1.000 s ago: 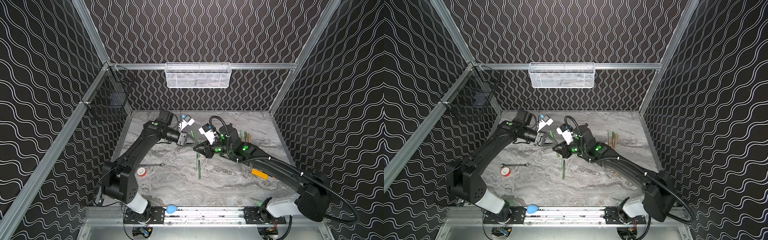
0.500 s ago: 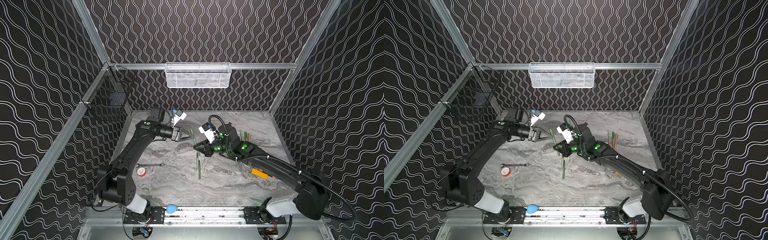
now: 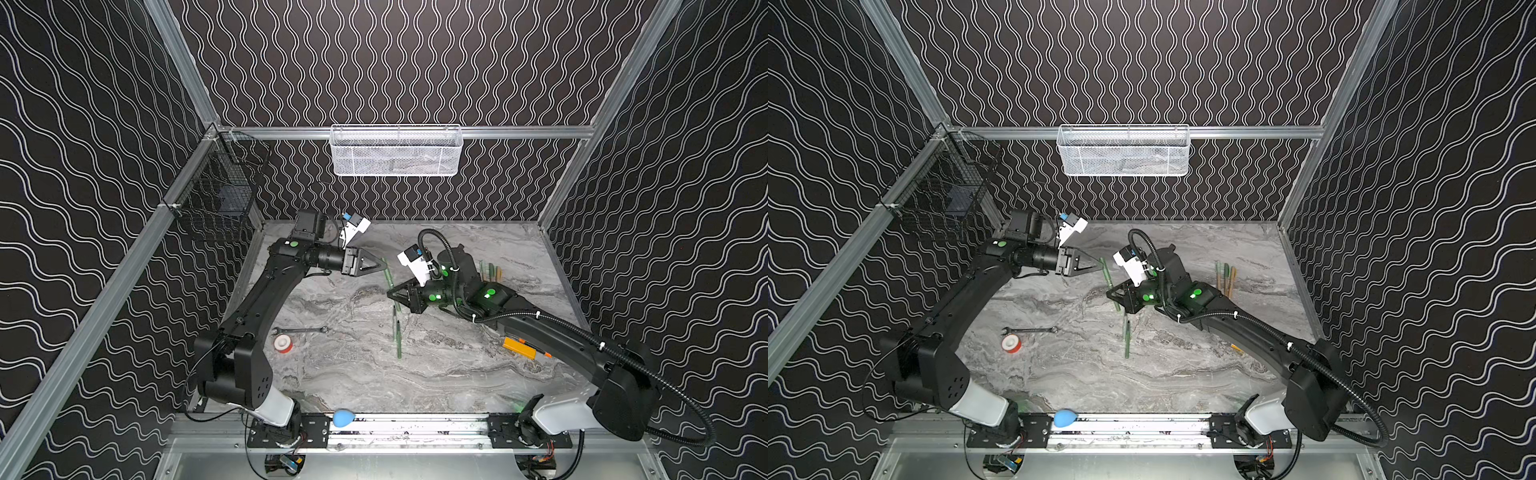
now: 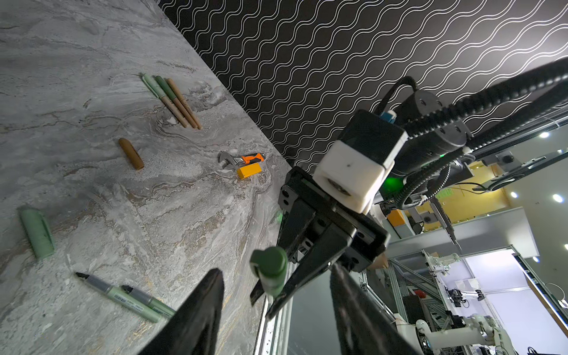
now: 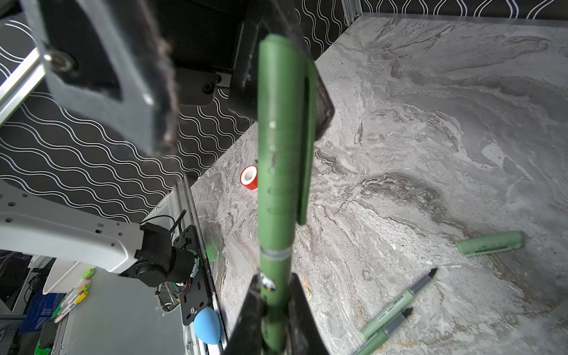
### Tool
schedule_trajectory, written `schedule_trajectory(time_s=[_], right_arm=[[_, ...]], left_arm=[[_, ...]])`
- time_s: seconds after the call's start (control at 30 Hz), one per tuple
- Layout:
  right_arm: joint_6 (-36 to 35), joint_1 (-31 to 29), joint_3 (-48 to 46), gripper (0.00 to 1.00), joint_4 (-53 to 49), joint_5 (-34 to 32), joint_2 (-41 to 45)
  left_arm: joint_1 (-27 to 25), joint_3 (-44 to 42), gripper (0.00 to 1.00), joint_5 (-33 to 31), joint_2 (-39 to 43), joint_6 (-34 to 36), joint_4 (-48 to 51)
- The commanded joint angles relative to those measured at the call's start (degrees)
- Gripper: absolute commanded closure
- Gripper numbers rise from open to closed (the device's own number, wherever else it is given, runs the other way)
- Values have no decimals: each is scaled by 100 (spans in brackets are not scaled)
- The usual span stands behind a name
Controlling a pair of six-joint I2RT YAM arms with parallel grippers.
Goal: Insert the pens into the pen caps
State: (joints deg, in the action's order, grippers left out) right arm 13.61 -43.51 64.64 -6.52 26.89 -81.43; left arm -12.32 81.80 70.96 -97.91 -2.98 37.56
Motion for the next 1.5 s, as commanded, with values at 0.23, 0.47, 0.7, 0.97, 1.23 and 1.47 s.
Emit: schedule_trajectory(time_s=[0.23,0.47,0.7,0.97,1.23,1.47], right_arm=[[-174,-17,113,96,-68,53,0],[-191,-18,147,96,-121,61,3],[-185,-16,156,96,-97,48,-18],[-205,-18,216,96,-95,103,-96],[-318,-16,293,96,-165,186,-148],[-455,-27,479,96,-322,289,-207]], left_arm=[[1,48,84,67,-79,48,-63],[-56,20,100,83,-97,130,15],[-78,-41,100,59,-44,184,59],[-71,-10,65,43,0,156,42],[-70,139,46,7,-74,125,5],[-74,345,46,-187,-214,162,70]])
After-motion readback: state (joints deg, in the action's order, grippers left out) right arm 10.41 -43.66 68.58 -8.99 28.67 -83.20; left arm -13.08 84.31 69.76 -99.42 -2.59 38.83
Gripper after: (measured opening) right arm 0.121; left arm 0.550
